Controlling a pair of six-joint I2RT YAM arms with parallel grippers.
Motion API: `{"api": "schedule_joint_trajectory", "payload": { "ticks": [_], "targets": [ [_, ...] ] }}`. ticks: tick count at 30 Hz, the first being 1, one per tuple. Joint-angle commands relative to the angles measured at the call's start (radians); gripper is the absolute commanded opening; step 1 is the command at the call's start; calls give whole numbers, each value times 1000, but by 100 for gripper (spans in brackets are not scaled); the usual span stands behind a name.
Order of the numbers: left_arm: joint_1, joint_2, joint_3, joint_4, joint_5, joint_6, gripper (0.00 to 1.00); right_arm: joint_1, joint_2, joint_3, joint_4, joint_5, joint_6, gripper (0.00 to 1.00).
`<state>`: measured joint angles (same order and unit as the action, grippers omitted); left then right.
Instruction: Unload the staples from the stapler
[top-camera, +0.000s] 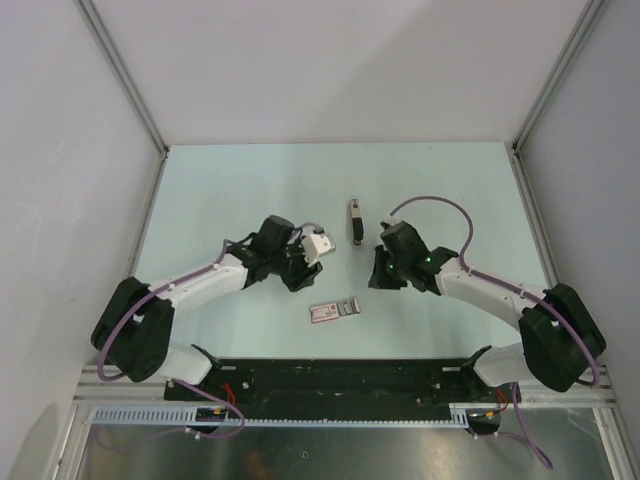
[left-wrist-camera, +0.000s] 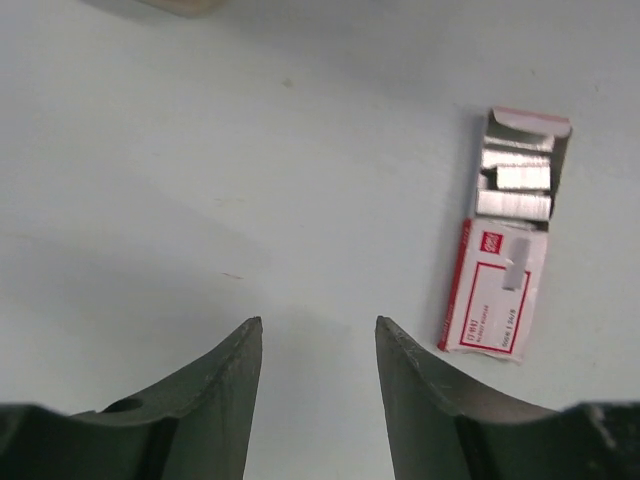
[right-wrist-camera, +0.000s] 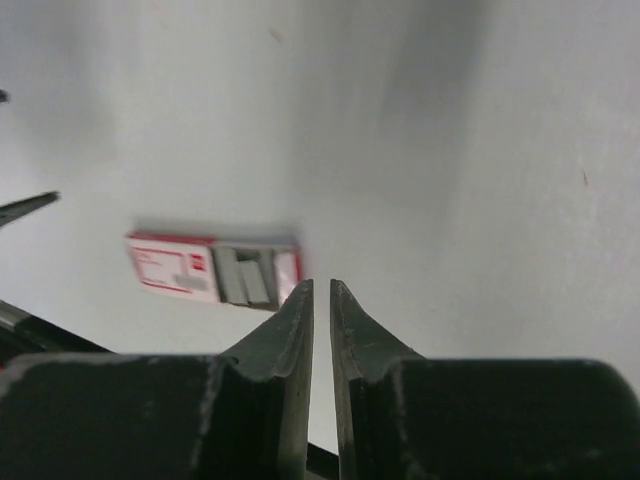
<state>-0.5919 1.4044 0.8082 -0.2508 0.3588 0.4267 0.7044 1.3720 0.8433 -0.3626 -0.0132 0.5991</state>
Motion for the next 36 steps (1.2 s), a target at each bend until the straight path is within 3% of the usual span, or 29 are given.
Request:
{"api": "schedule_joint_trajectory", "payload": {
  "ticks": [1, 7, 16, 36],
  "targets": [
    [-55, 37, -34, 2, -44, 129, 54, -62, -22, -118, 88, -229, 30, 15],
    [-100, 75, -66, -1, -96, 183, 53, -97, -8, -244, 264, -372, 115, 15],
    [-144, 118, -61, -1, -143, 181, 52, -109, 40, -315, 433, -431, 200, 20],
    [-175, 37, -125, -31, -159, 270, 53, -107, 136, -332, 551, -421, 226, 20]
  ]
}}
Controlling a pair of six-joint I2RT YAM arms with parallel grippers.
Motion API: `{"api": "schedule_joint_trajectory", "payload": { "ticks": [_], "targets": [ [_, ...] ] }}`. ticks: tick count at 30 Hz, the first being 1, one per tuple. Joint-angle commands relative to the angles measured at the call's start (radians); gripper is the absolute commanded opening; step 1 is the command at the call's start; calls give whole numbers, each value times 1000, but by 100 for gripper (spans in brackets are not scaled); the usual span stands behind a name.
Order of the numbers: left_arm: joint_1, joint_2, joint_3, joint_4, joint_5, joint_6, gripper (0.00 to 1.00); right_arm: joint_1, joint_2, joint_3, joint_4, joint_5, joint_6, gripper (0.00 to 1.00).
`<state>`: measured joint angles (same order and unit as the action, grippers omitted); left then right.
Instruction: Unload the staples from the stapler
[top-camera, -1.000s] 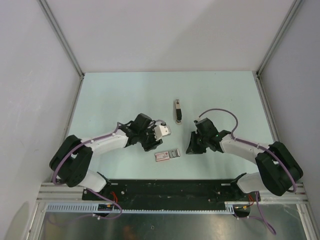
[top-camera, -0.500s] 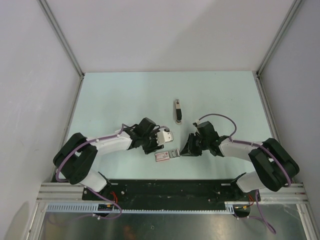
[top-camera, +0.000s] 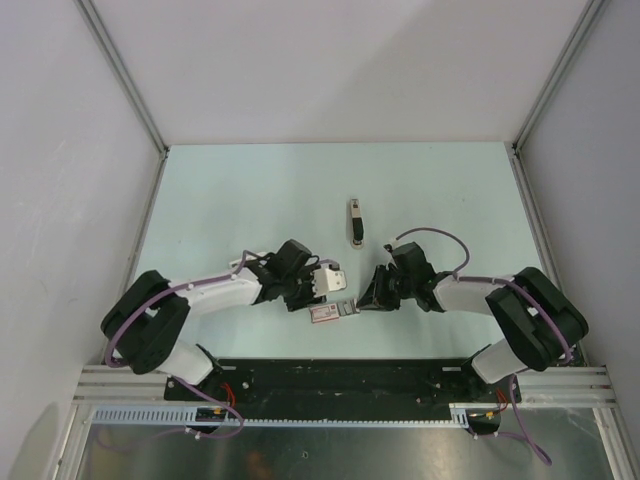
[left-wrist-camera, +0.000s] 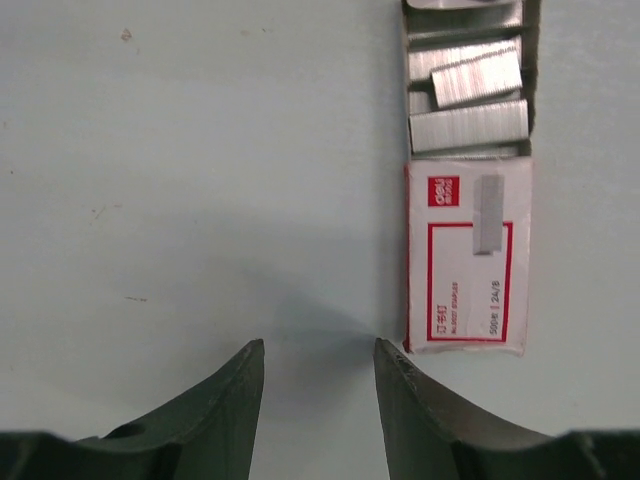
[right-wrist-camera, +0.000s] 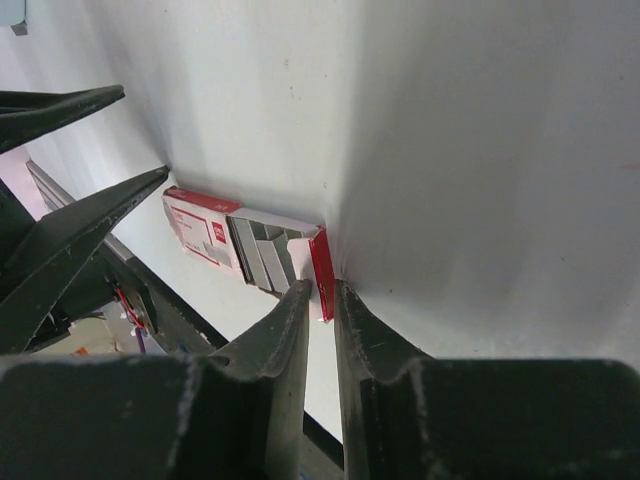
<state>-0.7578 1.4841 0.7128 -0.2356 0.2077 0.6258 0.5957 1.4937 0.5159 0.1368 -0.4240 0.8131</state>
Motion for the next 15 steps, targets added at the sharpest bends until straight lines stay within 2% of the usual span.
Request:
{"api": "schedule_joint_trajectory", "payload": {
  "ticks": [1, 15],
  "targets": [
    [-10, -47, -30, -56, -7, 80, 54, 3, 16, -6, 55, -10, 14, 20],
    [-54, -3, 16, -117, 35, 76, 52, 49, 41, -5, 105, 3, 44, 16]
  ]
}}
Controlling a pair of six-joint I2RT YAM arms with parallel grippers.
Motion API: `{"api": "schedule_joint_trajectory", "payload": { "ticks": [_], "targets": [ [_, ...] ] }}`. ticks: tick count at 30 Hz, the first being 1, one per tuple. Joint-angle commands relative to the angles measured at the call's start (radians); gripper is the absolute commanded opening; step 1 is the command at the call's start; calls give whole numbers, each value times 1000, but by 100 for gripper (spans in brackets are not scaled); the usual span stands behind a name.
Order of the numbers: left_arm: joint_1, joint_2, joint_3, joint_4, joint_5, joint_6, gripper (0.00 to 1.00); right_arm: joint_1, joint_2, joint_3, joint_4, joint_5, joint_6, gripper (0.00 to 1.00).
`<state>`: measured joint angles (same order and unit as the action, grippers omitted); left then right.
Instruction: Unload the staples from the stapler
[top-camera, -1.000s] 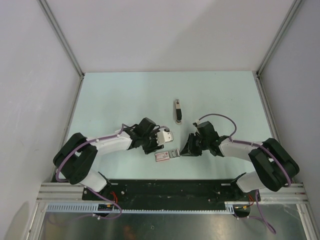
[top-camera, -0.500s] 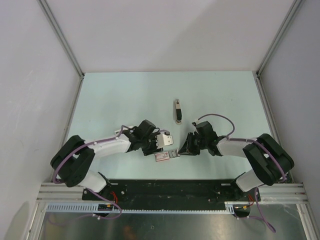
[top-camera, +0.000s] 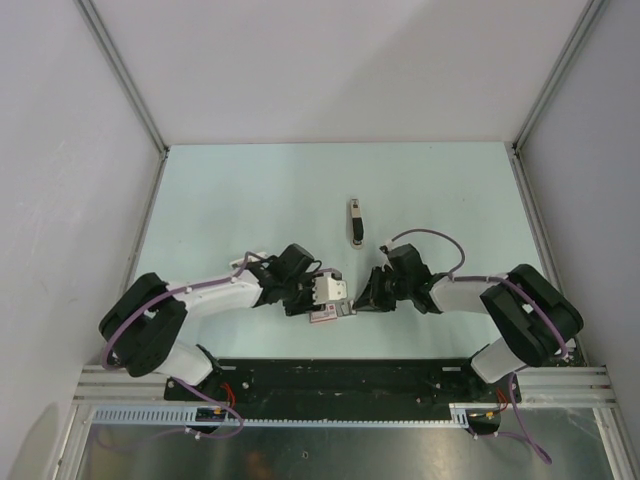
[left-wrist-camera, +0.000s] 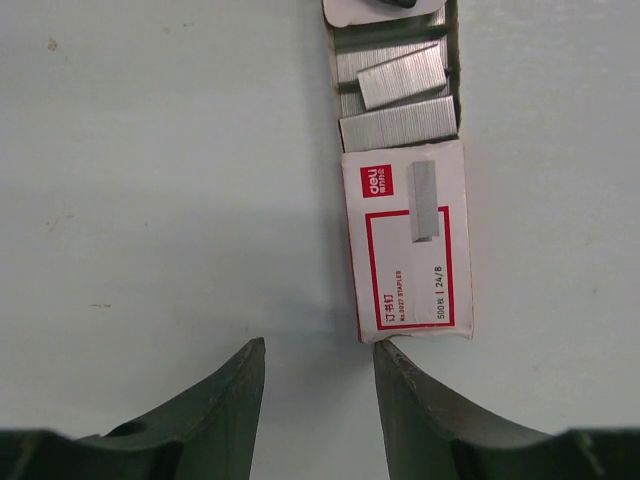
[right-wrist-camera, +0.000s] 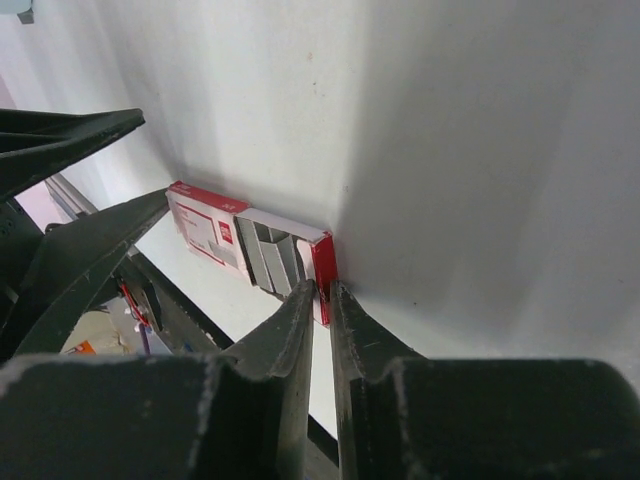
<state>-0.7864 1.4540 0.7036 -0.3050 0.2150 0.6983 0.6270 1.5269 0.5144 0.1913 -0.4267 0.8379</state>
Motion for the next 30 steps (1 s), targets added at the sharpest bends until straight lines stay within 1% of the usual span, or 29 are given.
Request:
{"api": "schedule_joint_trajectory", "payload": {
  "ticks": [1, 10, 19, 23, 27, 30],
  "targets": [
    [-28, 32, 31, -48, 29, -2, 52, 22, 8, -4, 55, 7, 22, 16],
    [-40, 47, 40, -46, 24, -15, 52, 56, 25, -4, 118, 13, 67, 15],
    [-42, 52, 41, -39, 16, -19, 51, 123, 91, -2, 188, 20, 106, 14],
    [-44, 50, 41, -40, 9, -20, 51, 133, 101, -2, 206, 16, 112, 15],
    [-44, 51, 40, -39, 4, -19, 51, 131, 91, -2, 206, 9, 104, 18],
    [-44, 51, 40, -37, 0, -20, 51, 120, 74, -3, 175, 0, 85, 23]
  ]
}}
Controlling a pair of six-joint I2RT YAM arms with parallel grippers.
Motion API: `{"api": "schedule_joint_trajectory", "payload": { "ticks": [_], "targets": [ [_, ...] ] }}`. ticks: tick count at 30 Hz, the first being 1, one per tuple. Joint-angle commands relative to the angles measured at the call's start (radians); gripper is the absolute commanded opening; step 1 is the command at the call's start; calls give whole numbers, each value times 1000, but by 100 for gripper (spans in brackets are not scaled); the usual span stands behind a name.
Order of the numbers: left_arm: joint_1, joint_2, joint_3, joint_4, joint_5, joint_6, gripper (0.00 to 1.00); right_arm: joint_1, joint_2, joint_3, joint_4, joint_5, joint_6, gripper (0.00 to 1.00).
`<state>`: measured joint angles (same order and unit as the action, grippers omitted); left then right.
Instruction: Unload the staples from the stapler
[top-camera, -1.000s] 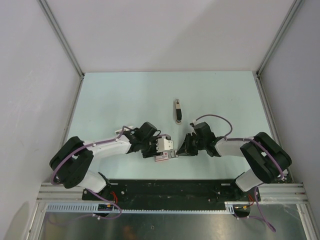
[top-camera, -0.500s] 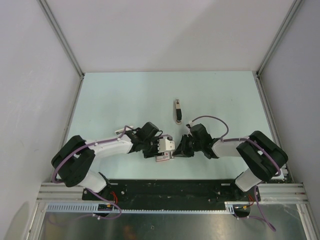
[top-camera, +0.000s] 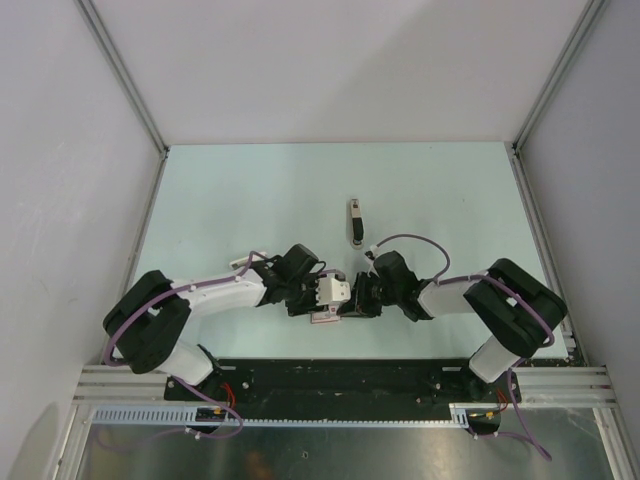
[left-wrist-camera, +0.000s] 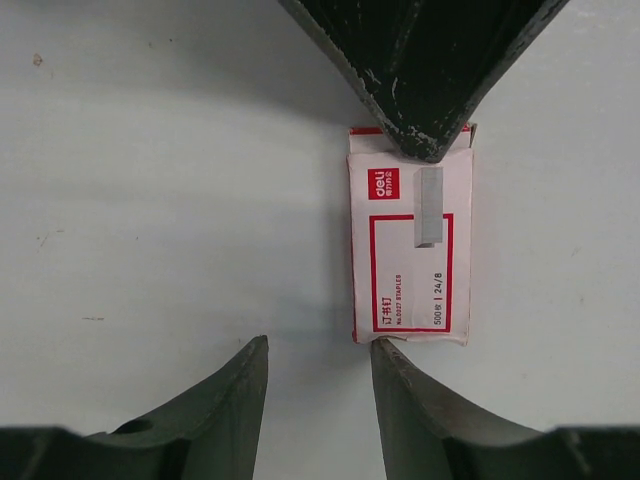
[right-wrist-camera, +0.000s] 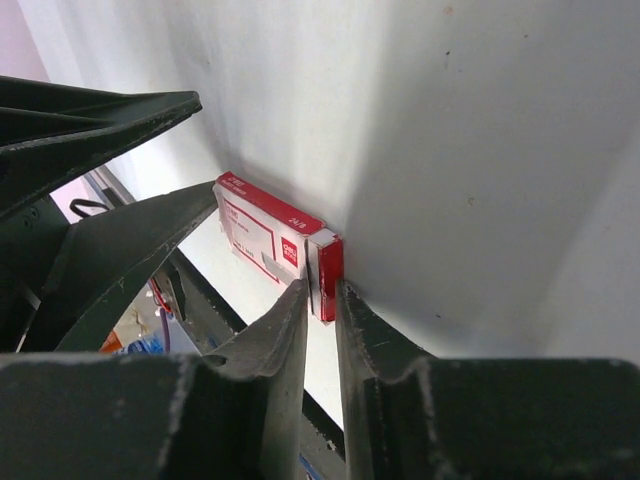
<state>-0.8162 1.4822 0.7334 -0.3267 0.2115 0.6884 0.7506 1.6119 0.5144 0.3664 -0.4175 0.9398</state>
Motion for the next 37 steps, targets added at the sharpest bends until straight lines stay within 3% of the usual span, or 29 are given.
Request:
{"api": "schedule_joint_trajectory", "payload": {
  "ticks": [1, 8, 13, 19, 24, 29, 34, 37],
  "targets": [
    [-15, 23, 10, -15, 3, -10, 50, -8, -21, -3, -19, -8, -27, 26],
    [-14, 28, 13, -13, -15, -9, 40, -66, -112, -17, -177, 3, -116, 33],
    [-10, 32, 22, -5, -33, -27, 39, -113, -194, -35, -243, -9, -157, 35],
    [28, -27, 128, -35, -23, -103, 63, -199, -325, 5, -373, 29, -242, 43],
    [89, -121, 283, -138, 30, -164, 96, -276, -383, 131, -552, 113, -360, 76],
    [238, -207, 389, -182, 123, -251, 99, -356, -413, 244, -636, 119, -441, 97],
    [441, -248, 420, -188, 257, -371, 99, -405, -452, 298, -653, 119, -487, 99],
    [502, -250, 408, -185, 253, -395, 99, -415, -466, 325, -668, 149, -511, 99]
  ]
}}
